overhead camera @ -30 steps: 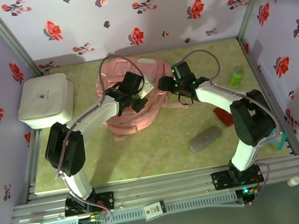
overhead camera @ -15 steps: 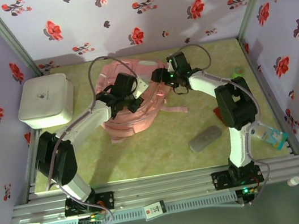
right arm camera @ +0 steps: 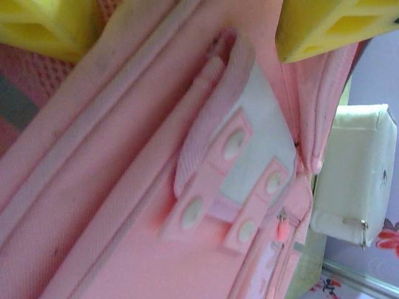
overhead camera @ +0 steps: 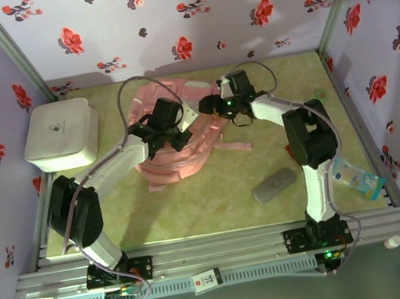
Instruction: Pack books, pencil case, and school supplies into a backpack
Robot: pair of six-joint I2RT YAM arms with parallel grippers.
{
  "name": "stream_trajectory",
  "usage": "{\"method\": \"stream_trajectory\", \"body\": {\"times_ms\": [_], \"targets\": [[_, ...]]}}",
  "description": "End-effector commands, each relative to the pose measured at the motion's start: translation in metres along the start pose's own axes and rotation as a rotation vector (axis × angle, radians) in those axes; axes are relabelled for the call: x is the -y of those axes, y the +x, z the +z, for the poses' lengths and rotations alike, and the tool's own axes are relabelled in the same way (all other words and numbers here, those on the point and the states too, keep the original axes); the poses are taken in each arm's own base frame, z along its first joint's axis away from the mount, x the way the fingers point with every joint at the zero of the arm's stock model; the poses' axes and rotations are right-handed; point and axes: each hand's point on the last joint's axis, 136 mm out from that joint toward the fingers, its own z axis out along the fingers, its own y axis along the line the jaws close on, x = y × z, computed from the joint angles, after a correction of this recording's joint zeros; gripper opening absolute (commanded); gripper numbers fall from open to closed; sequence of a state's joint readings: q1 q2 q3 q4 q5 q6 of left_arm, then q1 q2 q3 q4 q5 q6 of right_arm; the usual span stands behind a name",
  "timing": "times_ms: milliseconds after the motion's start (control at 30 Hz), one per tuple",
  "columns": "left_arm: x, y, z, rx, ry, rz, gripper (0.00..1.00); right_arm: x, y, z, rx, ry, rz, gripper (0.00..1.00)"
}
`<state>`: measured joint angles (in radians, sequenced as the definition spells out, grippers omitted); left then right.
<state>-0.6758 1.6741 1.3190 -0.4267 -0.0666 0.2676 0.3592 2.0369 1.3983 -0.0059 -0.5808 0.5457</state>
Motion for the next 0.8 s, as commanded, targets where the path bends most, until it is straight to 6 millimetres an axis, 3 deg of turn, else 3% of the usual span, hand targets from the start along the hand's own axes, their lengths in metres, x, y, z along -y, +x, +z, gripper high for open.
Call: {"method": "stream_trajectory", "body": {"times_ms": [0, 400, 767], "targets": [[-0.008, -0.022, -0.016, 0.095, -0.014, -0.036, 0.07, -0.019, 0.01, -0.015, -0.027, -0.06, -0.047, 0.67], [-0.007, -0.019, -0.012, 0.077, -0.009, -0.037, 0.07, -0.011, 0.023, -0.03, -0.017, -0.003, -0.086, 0.53], [-0.006, -0.018, -0.012, 0.071, -0.002, -0.04, 0.07, 0.0, 0.021, -0.032, -0.015, 0.072, -0.12, 0.26]]}}
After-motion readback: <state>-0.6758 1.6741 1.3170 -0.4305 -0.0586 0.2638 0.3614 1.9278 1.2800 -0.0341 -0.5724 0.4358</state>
